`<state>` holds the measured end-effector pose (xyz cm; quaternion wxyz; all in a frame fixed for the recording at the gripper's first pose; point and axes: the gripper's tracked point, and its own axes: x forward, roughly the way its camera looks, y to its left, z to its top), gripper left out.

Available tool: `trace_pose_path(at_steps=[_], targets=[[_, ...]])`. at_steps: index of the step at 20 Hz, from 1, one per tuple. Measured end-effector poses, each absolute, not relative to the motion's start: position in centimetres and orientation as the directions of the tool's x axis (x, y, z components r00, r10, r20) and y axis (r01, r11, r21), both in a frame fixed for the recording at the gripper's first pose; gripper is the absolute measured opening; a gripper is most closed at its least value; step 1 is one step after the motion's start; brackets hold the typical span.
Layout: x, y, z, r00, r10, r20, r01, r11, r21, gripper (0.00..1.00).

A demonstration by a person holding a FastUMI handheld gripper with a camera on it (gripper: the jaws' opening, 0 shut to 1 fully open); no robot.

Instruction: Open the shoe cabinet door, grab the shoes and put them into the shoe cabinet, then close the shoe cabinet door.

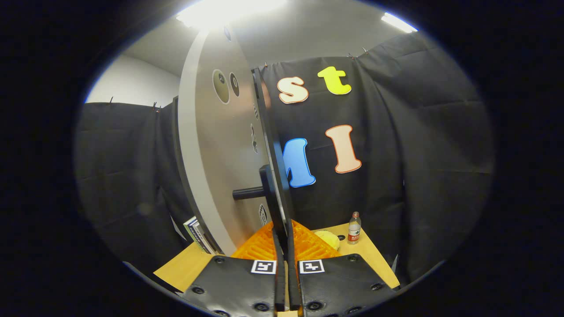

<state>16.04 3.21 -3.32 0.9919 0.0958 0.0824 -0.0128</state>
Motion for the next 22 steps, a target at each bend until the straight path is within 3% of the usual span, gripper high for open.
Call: trace_pose_path(at_steps=[7, 14, 17, 20, 22], targets=[[14.7, 1.8, -3.6, 0.974, -0.059, -0.217, 0.103, 0.974, 0.201, 0.35], [9.2, 0.5, -1.3, 0.96, -0.182, -0.213, 0.207, 0.973, 0.104, 0.98], [6.5, 1.8, -0.9, 0.951, -0.221, -0.215, 0.242, 0.968, 0.074, 0.98], [6.3, 6.4, -1.0, 0.968, -0.153, -0.2, 0.182, 0.975, 0.132, 0.97], [6.9, 9.5, -3.5, 0.963, -0.091, -0.255, 0.136, 0.977, 0.166, 0.97]])
